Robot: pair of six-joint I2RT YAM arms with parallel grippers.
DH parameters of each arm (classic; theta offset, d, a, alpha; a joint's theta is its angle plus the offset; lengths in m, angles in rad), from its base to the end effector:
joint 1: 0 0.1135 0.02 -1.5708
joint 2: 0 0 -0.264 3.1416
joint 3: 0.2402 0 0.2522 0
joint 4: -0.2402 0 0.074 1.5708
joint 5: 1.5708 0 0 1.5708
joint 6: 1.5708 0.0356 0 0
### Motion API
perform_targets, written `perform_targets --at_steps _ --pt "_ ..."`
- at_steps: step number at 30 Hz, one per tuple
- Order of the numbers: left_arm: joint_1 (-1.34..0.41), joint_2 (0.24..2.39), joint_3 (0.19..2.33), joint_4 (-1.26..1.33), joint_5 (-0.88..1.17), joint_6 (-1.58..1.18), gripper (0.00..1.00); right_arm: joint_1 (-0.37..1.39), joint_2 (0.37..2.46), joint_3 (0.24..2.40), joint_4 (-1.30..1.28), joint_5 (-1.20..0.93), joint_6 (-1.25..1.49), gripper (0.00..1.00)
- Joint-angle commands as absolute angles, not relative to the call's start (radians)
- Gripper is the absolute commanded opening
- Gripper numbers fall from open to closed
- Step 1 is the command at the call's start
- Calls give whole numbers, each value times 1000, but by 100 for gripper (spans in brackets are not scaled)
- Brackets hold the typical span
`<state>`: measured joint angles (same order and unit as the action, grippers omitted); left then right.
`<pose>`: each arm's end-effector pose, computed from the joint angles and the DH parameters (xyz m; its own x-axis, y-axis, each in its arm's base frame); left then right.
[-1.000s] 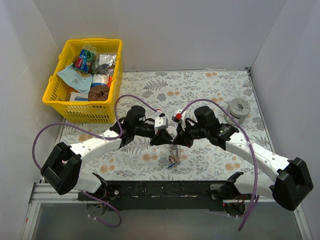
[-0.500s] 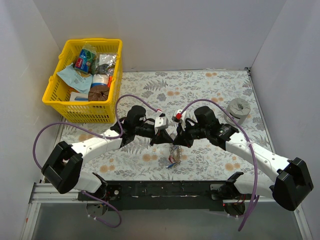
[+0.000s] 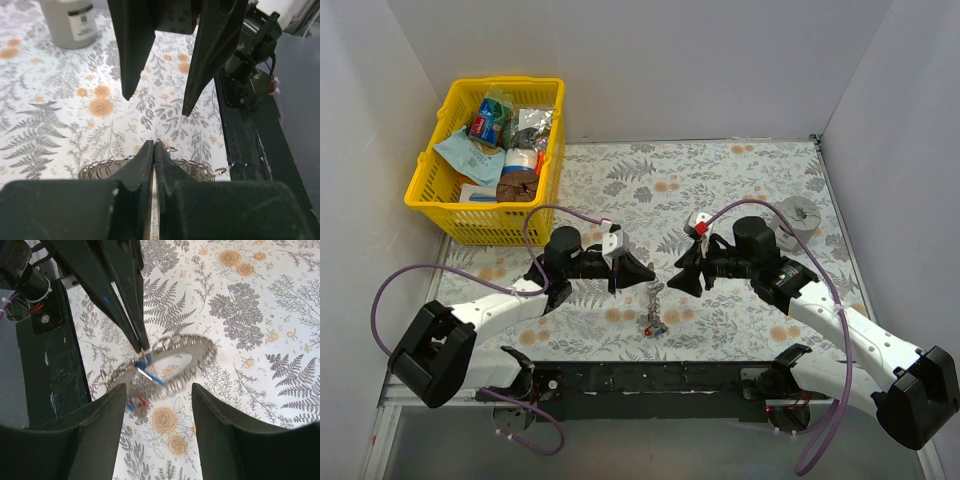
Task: Put the keys on the keyring
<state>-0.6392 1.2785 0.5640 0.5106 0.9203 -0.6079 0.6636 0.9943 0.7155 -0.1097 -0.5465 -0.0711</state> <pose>0.1933 -0.1790 0.2318 -0.6969 0.0871 -0.7118 0.7171 0.0863 -0.6916 0.1657 0.1530 0.2855 -0.2334 -0.2595 -0.9371 -0.9240 0.3593 0.1306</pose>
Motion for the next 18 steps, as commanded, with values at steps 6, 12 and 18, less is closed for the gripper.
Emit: perform_targets --at_steps 6,12,18 --pt "-565 1132 425 1012 903 -827 0 632 971 677 69 -738 -23 62" --pt "-548 1169 371 1295 965 -972 0 632 950 658 187 -813 17 65" --pt "-543 1233 365 1491 996 -1068 0 632 954 667 276 -888 57 68"
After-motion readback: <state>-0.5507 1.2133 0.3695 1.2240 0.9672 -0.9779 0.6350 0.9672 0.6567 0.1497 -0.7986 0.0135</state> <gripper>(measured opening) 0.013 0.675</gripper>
